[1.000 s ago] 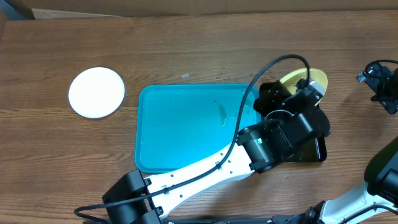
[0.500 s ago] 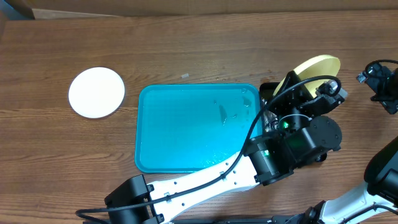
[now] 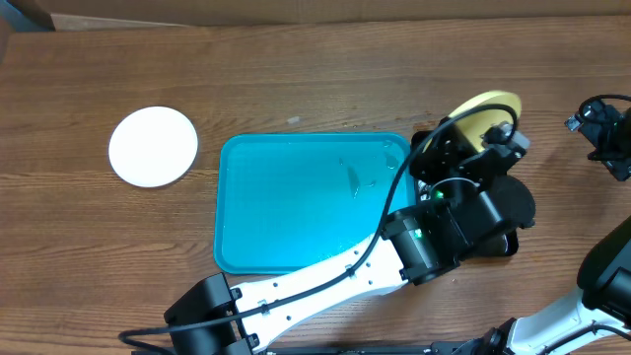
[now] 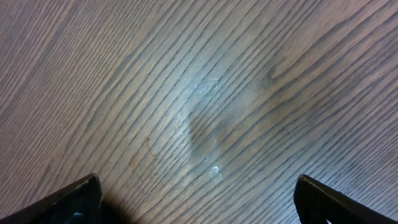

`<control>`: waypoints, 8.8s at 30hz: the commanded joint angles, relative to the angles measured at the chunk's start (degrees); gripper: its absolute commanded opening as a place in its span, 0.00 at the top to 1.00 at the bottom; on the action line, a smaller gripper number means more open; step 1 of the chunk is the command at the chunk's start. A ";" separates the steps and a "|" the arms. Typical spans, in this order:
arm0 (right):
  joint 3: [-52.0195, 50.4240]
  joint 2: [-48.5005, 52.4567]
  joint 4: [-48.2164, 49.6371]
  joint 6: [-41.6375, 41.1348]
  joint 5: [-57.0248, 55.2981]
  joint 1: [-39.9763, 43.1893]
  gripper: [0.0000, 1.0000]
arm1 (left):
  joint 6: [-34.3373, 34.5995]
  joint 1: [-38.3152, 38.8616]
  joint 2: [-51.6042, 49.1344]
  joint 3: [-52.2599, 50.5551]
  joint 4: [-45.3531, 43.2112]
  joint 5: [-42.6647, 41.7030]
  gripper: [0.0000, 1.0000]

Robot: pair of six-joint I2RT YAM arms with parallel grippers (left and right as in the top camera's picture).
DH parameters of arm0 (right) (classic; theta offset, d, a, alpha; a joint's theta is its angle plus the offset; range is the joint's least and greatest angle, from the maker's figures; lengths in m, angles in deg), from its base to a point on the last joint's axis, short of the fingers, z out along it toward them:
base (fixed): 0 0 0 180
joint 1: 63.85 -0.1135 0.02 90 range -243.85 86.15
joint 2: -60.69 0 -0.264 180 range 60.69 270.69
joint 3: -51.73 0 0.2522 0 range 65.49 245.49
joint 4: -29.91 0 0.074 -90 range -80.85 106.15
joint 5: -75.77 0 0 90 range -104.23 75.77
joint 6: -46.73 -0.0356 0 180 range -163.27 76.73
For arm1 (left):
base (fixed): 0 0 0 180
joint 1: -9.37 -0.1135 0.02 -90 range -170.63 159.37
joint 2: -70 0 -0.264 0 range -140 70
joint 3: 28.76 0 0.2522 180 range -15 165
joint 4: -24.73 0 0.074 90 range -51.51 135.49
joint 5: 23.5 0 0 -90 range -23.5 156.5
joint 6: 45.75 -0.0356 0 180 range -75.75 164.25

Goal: Clean dirty plates on tray and stack at the side

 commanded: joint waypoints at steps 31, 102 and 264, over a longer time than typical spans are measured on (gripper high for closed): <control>0.92 -0.22 0.20 -0.26 0.11 0.13 0.00 | 39.19 -82.36 0.59 0.87 45.81 -67.28 0.96; 0.92 -0.22 0.20 -0.26 0.11 0.13 0.00 | 35.10 -85.46 0.59 -7.72 30.05 -70.42 0.03; -86.03 -107.65 45.11 23.61 -0.35 -32.54 0.00 | 35.12 -75.56 0.59 -7.72 30.08 -70.16 0.00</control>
